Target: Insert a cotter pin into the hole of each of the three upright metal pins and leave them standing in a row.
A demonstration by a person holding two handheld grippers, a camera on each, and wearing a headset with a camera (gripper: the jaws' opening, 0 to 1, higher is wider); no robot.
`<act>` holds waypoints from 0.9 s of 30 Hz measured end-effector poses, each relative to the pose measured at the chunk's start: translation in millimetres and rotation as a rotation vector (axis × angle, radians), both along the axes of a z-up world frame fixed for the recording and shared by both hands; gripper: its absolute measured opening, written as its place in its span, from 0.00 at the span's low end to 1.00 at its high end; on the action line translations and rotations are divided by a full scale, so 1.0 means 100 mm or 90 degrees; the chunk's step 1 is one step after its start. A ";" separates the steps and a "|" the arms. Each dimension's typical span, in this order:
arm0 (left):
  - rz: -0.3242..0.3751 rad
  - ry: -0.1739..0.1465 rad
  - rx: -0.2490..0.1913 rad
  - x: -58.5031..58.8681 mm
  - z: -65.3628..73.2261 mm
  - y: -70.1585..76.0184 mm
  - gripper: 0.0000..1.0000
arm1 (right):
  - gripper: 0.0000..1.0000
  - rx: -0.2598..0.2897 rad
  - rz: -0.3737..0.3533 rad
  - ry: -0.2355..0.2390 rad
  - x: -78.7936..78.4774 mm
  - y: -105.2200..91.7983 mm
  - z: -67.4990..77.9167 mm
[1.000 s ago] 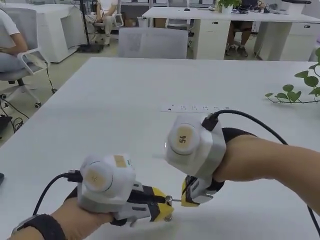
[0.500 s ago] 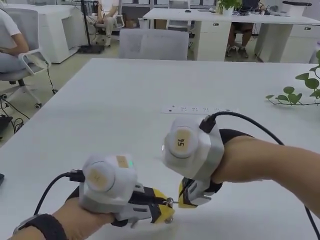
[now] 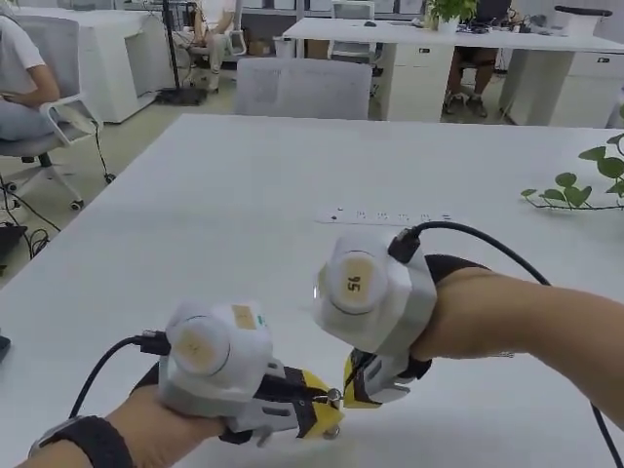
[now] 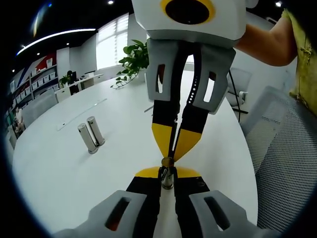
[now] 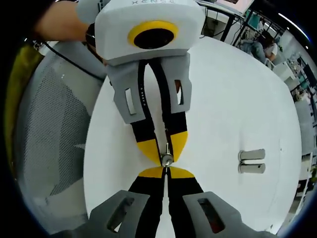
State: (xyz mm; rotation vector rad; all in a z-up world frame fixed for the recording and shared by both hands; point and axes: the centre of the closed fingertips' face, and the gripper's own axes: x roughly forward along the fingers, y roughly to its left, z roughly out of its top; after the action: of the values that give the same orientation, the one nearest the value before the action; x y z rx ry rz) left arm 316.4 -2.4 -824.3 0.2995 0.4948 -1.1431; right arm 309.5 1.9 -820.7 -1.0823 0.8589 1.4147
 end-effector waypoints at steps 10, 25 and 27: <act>-0.007 -0.004 0.005 0.00 0.00 -0.01 0.07 | 0.02 0.003 0.034 -0.008 -0.01 0.02 0.01; -0.012 -0.006 0.005 -0.01 0.00 -0.02 0.07 | 0.04 0.012 0.049 -0.001 -0.03 0.02 0.02; -0.012 -0.006 0.005 -0.01 0.00 -0.02 0.07 | 0.06 0.019 0.047 0.001 -0.03 0.04 0.03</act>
State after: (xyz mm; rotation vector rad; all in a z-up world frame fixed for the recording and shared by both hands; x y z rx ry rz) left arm 315.4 -4.7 -823.8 0.3163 0.4888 -1.1580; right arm 306.7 5.5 -817.3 -1.0992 0.8034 1.4849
